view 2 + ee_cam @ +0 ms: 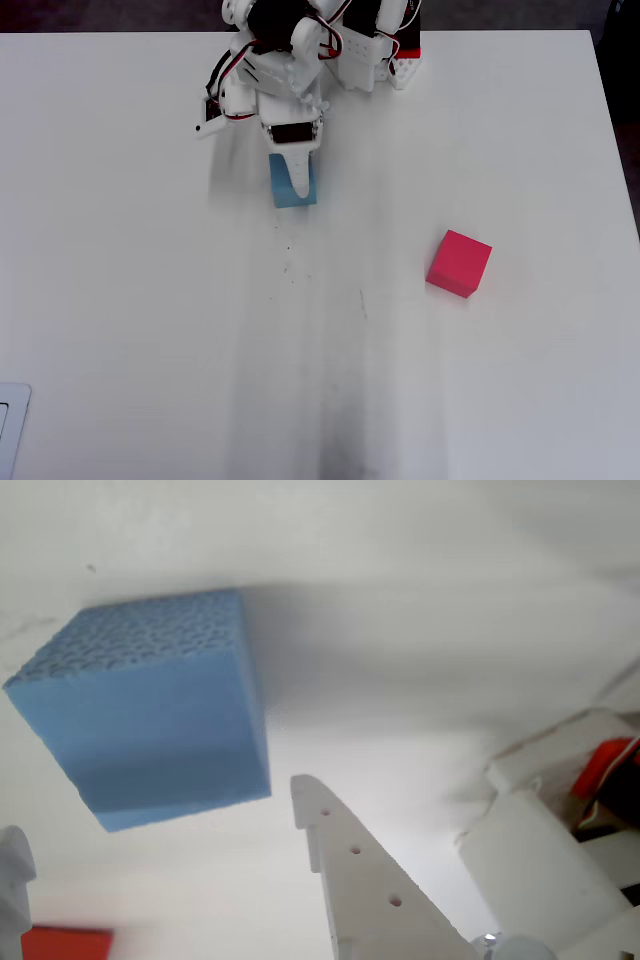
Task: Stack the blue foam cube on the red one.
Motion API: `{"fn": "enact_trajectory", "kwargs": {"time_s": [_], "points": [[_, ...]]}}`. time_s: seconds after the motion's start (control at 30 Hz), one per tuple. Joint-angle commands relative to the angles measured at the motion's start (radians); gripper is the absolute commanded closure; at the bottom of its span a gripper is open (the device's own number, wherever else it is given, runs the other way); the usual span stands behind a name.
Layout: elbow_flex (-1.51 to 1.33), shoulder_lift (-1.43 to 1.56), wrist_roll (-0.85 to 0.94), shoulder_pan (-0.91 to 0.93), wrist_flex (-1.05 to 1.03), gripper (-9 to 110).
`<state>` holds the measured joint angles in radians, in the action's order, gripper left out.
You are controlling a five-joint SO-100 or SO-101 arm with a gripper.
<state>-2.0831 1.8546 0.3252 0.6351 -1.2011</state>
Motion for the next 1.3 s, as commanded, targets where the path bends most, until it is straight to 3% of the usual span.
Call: {"fn": "enact_trajectory", "kwargs": {"time_s": [0.0,0.63,1.27], "points": [[0.044,0.005,0.012,0.009,-0.020,68],[0.035,-0.103,0.038,0.021,0.094,69],[0.012,-0.100,0.034,-0.002,0.141,80]]}}
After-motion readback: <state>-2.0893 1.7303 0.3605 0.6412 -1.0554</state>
